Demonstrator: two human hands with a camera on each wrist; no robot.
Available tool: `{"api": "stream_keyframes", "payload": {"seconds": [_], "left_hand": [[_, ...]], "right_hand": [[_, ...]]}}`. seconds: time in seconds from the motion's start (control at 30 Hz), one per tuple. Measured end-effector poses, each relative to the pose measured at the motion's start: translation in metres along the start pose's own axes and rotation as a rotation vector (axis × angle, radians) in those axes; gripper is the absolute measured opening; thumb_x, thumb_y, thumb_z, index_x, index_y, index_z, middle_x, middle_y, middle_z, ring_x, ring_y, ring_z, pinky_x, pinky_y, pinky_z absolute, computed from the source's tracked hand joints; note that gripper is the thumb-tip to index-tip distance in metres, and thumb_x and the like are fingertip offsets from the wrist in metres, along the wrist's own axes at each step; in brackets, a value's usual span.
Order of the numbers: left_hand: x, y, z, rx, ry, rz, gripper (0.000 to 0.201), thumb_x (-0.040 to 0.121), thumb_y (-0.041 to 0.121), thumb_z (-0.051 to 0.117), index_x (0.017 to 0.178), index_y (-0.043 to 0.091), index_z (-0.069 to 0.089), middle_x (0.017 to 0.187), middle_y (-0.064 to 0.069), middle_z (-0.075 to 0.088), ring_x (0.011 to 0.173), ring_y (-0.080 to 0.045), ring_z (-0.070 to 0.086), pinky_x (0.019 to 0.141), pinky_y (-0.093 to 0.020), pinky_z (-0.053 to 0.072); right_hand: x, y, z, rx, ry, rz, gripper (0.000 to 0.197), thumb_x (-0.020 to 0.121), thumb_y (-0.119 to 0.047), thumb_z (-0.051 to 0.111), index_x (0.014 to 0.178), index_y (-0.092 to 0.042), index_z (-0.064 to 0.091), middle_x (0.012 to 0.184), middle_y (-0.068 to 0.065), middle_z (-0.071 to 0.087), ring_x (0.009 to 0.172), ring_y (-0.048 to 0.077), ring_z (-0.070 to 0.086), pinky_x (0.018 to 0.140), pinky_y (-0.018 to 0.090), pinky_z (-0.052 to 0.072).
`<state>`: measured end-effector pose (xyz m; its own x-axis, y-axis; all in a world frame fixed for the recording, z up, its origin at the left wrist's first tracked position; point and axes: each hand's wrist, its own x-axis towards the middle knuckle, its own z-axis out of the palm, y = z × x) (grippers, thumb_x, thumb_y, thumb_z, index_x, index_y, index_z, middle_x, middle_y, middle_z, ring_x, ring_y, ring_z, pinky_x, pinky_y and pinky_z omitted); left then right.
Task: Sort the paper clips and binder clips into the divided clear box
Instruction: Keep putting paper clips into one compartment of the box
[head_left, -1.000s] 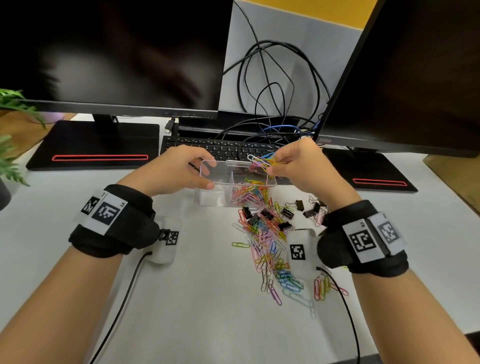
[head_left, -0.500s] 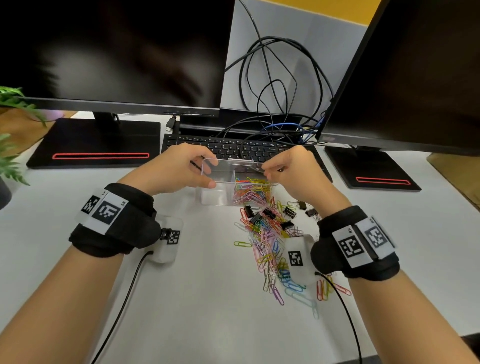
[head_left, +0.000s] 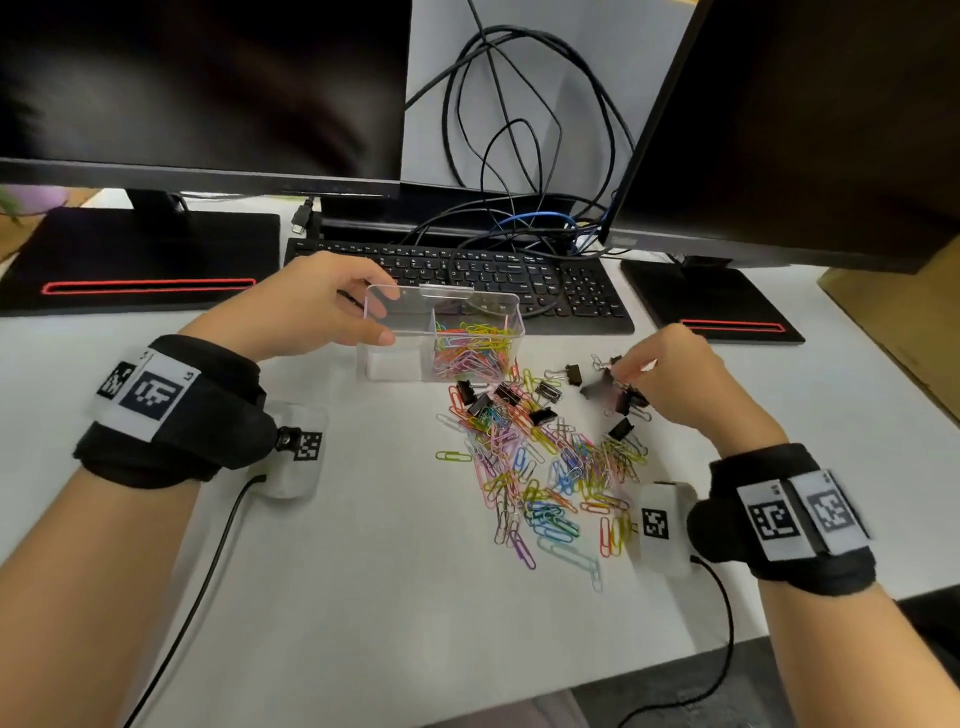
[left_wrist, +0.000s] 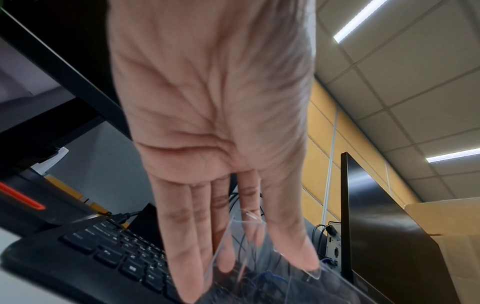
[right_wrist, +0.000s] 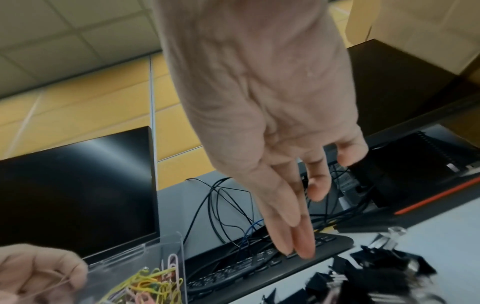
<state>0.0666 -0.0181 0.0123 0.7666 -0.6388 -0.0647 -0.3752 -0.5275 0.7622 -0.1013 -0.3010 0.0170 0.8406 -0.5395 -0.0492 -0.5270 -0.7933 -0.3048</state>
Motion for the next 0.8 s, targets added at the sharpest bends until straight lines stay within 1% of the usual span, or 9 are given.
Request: {"api": "stream_keyframes", "payload": {"seconds": [0.13,0.2,0.3,0.4,0.5,0.57,0.63,0.73,0.8], "left_hand": [[-0.002,0.001,0.000,0.002,0.001,-0.011,0.043,0.076,0.022,0.081,0.114,0.027,0.064,0.104,0.003,0.068,0.093,-0.017,0.069,0.083,-0.026,0.052],[-0.002,0.002,0.000,-0.002,-0.001,-0.013,0.043,0.076,0.021,0.081,0.115,0.027,0.064,0.104,0.002,0.068,0.093,-0.017,0.069,0.080,-0.024,0.051],[-0.002,0.003,0.000,-0.006,0.001,-0.018,0.043,0.076,0.019,0.081,0.115,0.026,0.064,0.105,0.000,0.067,0.094,-0.018,0.069,0.080,-0.025,0.051],[-0.002,0.003,0.000,-0.015,0.004,-0.021,0.043,0.075,0.018,0.082,0.113,0.026,0.065,0.105,0.000,0.067,0.095,-0.020,0.068,0.084,-0.030,0.052],[-0.002,0.003,0.000,-0.004,0.002,-0.022,0.043,0.075,0.019,0.081,0.114,0.025,0.064,0.105,0.000,0.067,0.094,-0.020,0.069,0.085,-0.031,0.053],[-0.002,0.003,0.000,0.000,0.001,-0.017,0.043,0.075,0.019,0.082,0.114,0.025,0.065,0.104,-0.001,0.068,0.093,-0.022,0.069,0.085,-0.032,0.054],[-0.002,0.003,0.000,0.003,-0.001,-0.019,0.044,0.075,0.019,0.081,0.115,0.025,0.064,0.104,0.000,0.068,0.093,-0.021,0.069,0.088,-0.035,0.055],[-0.002,0.004,0.000,0.018,-0.004,-0.023,0.045,0.075,0.020,0.081,0.116,0.025,0.064,0.104,0.001,0.068,0.093,-0.019,0.069,0.090,-0.036,0.054],[-0.001,0.004,0.000,0.014,-0.006,-0.023,0.045,0.075,0.020,0.081,0.117,0.025,0.063,0.104,0.001,0.068,0.093,-0.019,0.069,0.089,-0.036,0.055]], "right_hand": [[0.000,0.008,0.002,-0.063,-0.100,0.004,0.046,0.083,0.008,0.045,0.074,-0.024,0.076,0.107,0.005,0.070,0.101,0.030,0.060,0.095,0.045,0.045],[-0.001,0.009,0.004,-0.079,-0.131,-0.006,0.047,0.082,0.009,0.043,0.077,-0.024,0.077,0.109,0.005,0.069,0.097,0.029,0.058,0.090,0.040,0.044],[-0.001,0.010,0.003,-0.055,-0.174,-0.029,0.047,0.080,0.010,0.043,0.079,-0.025,0.075,0.104,0.002,0.070,0.103,0.029,0.059,0.097,0.047,0.044],[0.002,0.009,0.002,-0.014,-0.157,-0.033,0.041,0.082,0.007,0.052,0.079,-0.027,0.074,0.091,-0.004,0.068,0.102,0.028,0.060,0.097,0.050,0.045],[0.002,0.006,0.002,-0.098,-0.129,-0.005,0.018,0.083,-0.010,0.068,0.092,-0.024,0.074,0.091,-0.003,0.057,0.110,0.030,0.053,0.097,0.048,0.043],[0.003,0.007,0.003,-0.159,-0.166,0.010,0.018,0.081,-0.019,0.073,0.099,-0.025,0.073,0.094,-0.002,0.055,0.113,0.031,0.049,0.097,0.047,0.042],[0.005,0.008,0.005,-0.173,-0.196,0.033,0.023,0.079,-0.021,0.076,0.102,-0.025,0.073,0.098,0.000,0.058,0.113,0.031,0.048,0.097,0.047,0.043],[0.010,0.010,0.009,-0.172,-0.217,0.052,0.022,0.076,-0.025,0.078,0.097,-0.024,0.074,0.102,0.005,0.062,0.110,0.031,0.050,0.096,0.047,0.045],[0.011,0.007,0.011,-0.127,-0.232,0.040,0.014,0.073,-0.024,0.080,0.085,-0.027,0.074,0.100,0.004,0.065,0.109,0.030,0.052,0.096,0.048,0.046]]}}
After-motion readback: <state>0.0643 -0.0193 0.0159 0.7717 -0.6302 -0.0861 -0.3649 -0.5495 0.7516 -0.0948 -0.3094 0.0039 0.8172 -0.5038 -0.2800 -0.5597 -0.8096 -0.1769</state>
